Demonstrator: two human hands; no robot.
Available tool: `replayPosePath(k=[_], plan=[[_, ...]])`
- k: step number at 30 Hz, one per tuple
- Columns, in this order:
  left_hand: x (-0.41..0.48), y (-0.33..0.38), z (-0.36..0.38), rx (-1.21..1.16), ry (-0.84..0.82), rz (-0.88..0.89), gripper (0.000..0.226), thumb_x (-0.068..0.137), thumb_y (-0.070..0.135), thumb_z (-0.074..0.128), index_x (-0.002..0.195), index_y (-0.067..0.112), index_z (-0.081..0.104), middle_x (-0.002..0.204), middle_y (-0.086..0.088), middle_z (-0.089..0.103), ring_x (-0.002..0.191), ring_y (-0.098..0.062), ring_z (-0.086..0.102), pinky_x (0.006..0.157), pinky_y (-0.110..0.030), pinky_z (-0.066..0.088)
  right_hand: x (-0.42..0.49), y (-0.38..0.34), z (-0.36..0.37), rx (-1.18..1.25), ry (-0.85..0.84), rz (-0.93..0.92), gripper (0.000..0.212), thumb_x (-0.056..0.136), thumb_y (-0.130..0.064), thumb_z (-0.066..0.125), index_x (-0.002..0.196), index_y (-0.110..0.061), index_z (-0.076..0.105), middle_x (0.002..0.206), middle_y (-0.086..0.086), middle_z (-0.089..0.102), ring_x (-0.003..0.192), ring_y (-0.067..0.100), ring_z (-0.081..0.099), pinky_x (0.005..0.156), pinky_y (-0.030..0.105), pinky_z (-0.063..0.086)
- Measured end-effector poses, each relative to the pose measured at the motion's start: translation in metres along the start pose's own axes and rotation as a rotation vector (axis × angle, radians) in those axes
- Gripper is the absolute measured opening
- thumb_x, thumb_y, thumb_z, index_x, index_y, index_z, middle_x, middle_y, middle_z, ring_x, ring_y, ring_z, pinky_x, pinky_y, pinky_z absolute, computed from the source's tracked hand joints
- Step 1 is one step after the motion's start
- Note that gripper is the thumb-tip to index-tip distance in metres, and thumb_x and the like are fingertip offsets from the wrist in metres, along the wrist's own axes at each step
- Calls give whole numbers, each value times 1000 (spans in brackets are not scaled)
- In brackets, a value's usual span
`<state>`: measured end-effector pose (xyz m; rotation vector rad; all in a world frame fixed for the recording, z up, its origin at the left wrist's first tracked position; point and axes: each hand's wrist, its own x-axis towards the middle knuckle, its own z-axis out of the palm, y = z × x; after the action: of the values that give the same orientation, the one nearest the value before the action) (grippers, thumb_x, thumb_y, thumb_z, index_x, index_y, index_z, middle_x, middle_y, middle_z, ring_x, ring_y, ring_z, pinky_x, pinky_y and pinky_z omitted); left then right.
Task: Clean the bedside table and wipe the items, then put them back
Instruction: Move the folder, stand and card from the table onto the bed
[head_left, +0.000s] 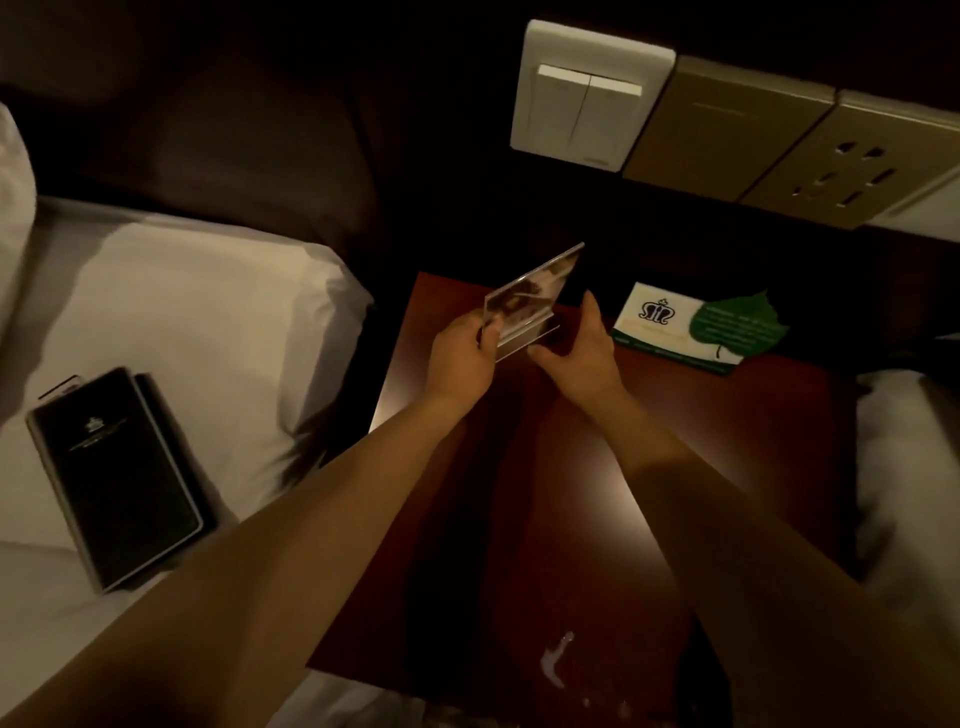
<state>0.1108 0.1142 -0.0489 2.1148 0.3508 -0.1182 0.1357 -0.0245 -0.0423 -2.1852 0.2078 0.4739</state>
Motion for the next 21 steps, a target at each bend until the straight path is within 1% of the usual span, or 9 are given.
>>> replayPosePath(k=[6, 8, 9, 11, 13, 15, 18, 19, 21], plan=[[0, -4, -4, -63, 61, -24, 27, 98, 16, 45, 113, -3, 59, 105, -16, 66, 100, -29, 61, 68, -16, 36, 7, -10, 8, 29, -82, -123, 72, 89, -4, 51, 150, -17, 14, 146, 12, 41, 134, 31, 39, 110, 46, 36], [-4, -3, -10, -213, 103, -104, 27, 98, 19, 45, 114, 3, 58, 105, -5, 64, 102, -23, 61, 80, -23, 46, 4, -13, 15, 47, -87, -145, 66, 93, -6, 45, 150, -18, 14, 147, 13, 38, 134, 28, 39, 111, 36, 36], [-5, -4, -13, -295, 138, -166, 25, 98, 21, 46, 113, 6, 59, 106, -3, 64, 102, -22, 62, 85, -31, 51, 2, -14, 18, 42, -92, -146, 63, 95, -9, 43, 150, -19, 14, 147, 13, 36, 133, 26, 40, 104, 28, 37], [-8, -7, -22, -425, 231, -281, 21, 97, 21, 47, 109, 8, 59, 107, -10, 66, 100, -26, 65, 87, -43, 55, -2, -20, 27, 24, -115, -159, 58, 98, -14, 39, 150, -21, 16, 146, 12, 34, 128, 24, 44, 90, 22, 38], [-10, -9, -25, -482, 282, -355, 20, 96, 19, 49, 111, 10, 57, 107, -14, 67, 98, -27, 66, 83, -42, 56, -4, -21, 33, 20, -120, -156, 54, 98, -15, 38, 149, -20, 19, 145, 11, 33, 126, 23, 45, 86, 20, 38], [-14, -12, -36, -509, 329, -423, 29, 95, 19, 50, 124, 13, 52, 107, -14, 67, 95, -23, 67, 75, -33, 57, -9, -28, 42, 34, -149, -156, 50, 99, -17, 38, 148, -19, 25, 144, 11, 33, 124, 22, 46, 85, 18, 39], [-21, -20, -57, -509, 390, -501, 42, 97, 17, 45, 139, 17, 40, 110, -12, 65, 100, -25, 65, 88, -42, 55, -15, -43, 59, 38, -211, -167, 45, 99, -16, 38, 144, -18, 33, 140, 11, 38, 111, 15, 49, 71, -1, 40], [-24, -22, -65, -505, 403, -508, 41, 97, 15, 42, 138, 17, 41, 112, -12, 65, 102, -26, 65, 91, -45, 53, -17, -49, 65, 39, -229, -165, 45, 99, -15, 37, 143, -17, 33, 141, 11, 37, 112, 15, 49, 73, -1, 41], [-33, -28, -80, -539, 441, -503, 33, 96, 11, 40, 127, 15, 52, 115, -12, 66, 101, -26, 65, 90, -46, 54, -23, -62, 80, 35, -271, -161, 47, 99, -14, 36, 145, -15, 29, 145, 10, 33, 124, 20, 46, 94, 18, 45]])
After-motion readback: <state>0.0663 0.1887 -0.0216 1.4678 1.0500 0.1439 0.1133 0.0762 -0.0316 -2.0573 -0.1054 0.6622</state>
